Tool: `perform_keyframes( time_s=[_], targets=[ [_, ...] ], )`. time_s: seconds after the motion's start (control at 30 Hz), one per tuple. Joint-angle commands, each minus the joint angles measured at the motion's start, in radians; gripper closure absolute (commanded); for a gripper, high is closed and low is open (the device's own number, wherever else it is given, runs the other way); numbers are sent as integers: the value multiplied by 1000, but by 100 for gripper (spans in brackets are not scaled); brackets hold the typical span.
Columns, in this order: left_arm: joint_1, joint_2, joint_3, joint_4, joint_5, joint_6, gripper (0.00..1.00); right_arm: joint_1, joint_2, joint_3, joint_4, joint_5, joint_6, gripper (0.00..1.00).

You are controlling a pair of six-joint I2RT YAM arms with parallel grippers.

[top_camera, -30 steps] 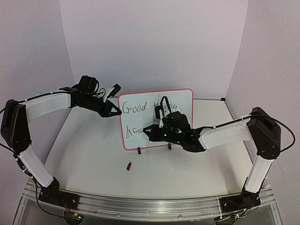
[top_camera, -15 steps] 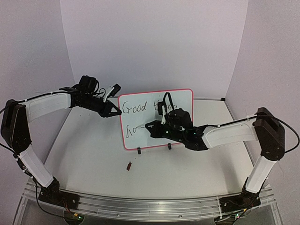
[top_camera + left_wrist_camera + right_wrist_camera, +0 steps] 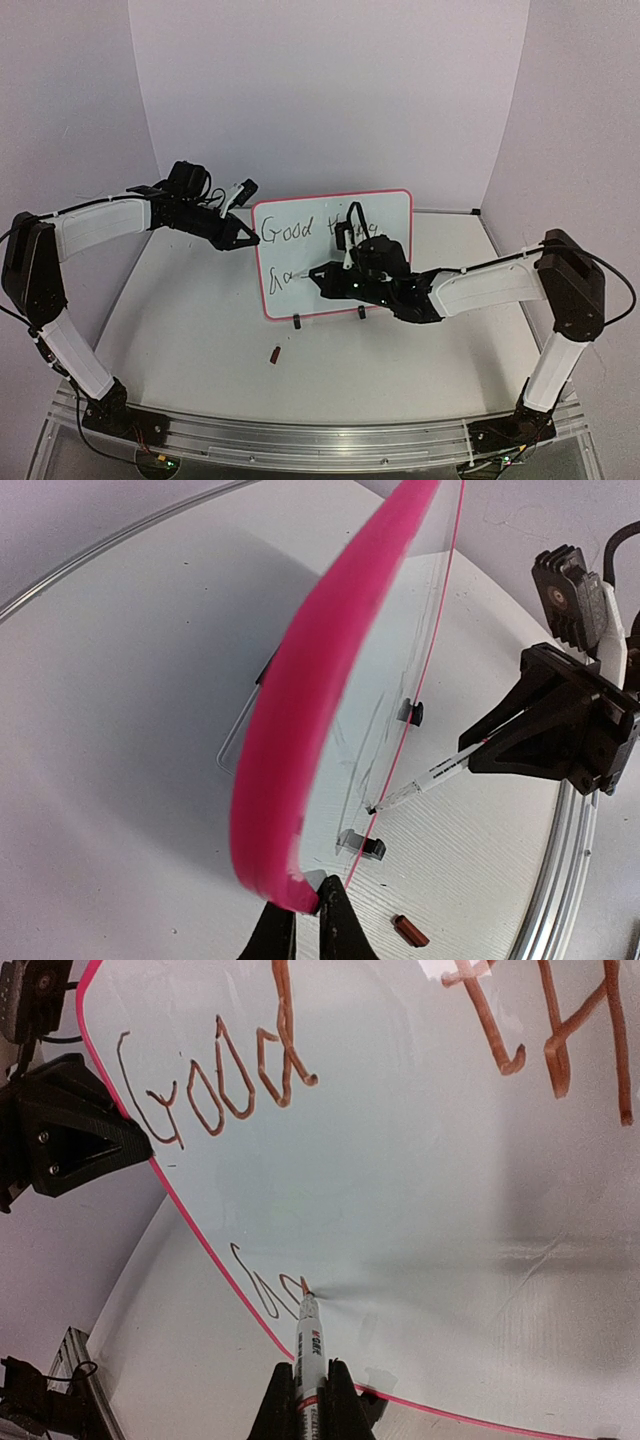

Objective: Write a sentence on the whiteboard

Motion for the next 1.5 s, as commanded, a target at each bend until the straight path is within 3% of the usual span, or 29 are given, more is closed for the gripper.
perform_keyframes(
  time_s=[0.0, 0.47, 0.93, 1.47],
  targets=[
    [-26, 43, 0, -32, -62, 21, 100, -4, 25, -3, 8, 4, 10, 100],
    [-26, 37, -1, -29, -72, 22, 100, -4, -17, -31, -22, 36, -2, 100],
    [-26, 30, -4, -27, -79, 21, 100, -4, -188, -91, -30, 67, -27, 100],
    [-27, 35, -5, -28, -82, 21, 100, -14, -91, -37, -26, 4, -25, 100]
  ],
)
